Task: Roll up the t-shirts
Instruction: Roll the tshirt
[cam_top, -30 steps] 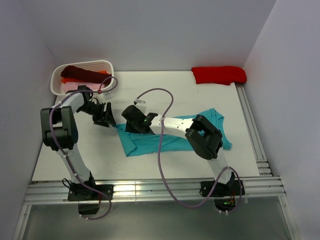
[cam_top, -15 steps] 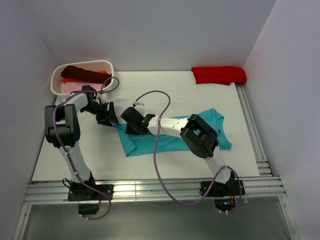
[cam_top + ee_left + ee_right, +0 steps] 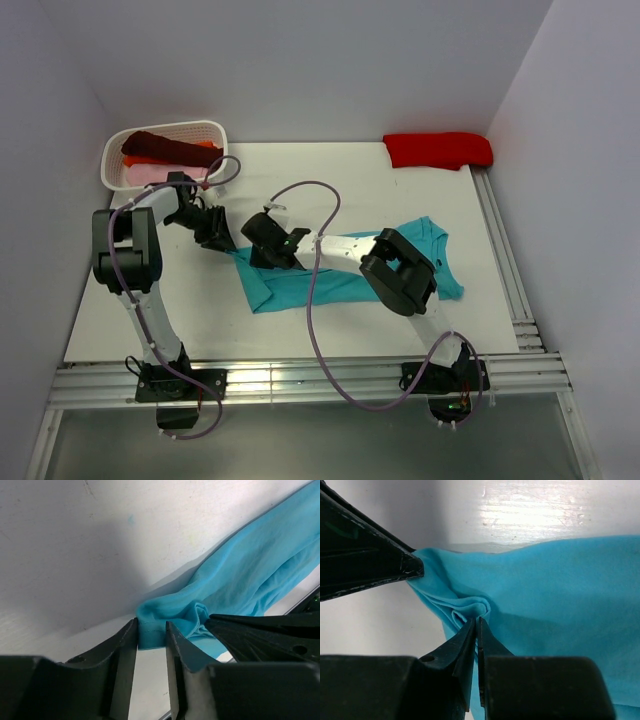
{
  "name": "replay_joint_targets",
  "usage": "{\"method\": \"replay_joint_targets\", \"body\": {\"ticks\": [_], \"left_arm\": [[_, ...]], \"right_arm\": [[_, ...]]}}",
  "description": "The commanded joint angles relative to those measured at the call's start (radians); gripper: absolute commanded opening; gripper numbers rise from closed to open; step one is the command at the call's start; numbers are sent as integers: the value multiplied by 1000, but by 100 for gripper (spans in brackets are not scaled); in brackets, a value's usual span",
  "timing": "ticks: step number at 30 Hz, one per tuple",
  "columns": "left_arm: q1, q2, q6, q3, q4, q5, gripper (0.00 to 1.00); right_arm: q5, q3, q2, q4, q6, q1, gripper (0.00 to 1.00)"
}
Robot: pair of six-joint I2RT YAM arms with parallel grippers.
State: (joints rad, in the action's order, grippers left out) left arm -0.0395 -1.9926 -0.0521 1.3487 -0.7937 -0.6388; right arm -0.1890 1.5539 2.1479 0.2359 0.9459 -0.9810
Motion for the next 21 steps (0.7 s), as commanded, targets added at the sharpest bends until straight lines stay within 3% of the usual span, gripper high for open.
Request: {"method": "replay_joint_targets", "body": {"ticks": [1, 4, 11, 21], "left_arm": [[7, -3, 3, 24, -4, 4, 33], [10, -14, 1, 38, -10, 10, 19], [10, -28, -11, 86, -35, 42, 1], [10, -72, -64, 162, -91, 103, 0]], "right_arm": [[2, 15, -26, -43, 4, -4, 11], [11, 23, -31, -47, 1, -18, 11], [8, 54, -26, -43, 1, -57, 10], [66, 55, 6, -95, 18, -97, 10]]}}
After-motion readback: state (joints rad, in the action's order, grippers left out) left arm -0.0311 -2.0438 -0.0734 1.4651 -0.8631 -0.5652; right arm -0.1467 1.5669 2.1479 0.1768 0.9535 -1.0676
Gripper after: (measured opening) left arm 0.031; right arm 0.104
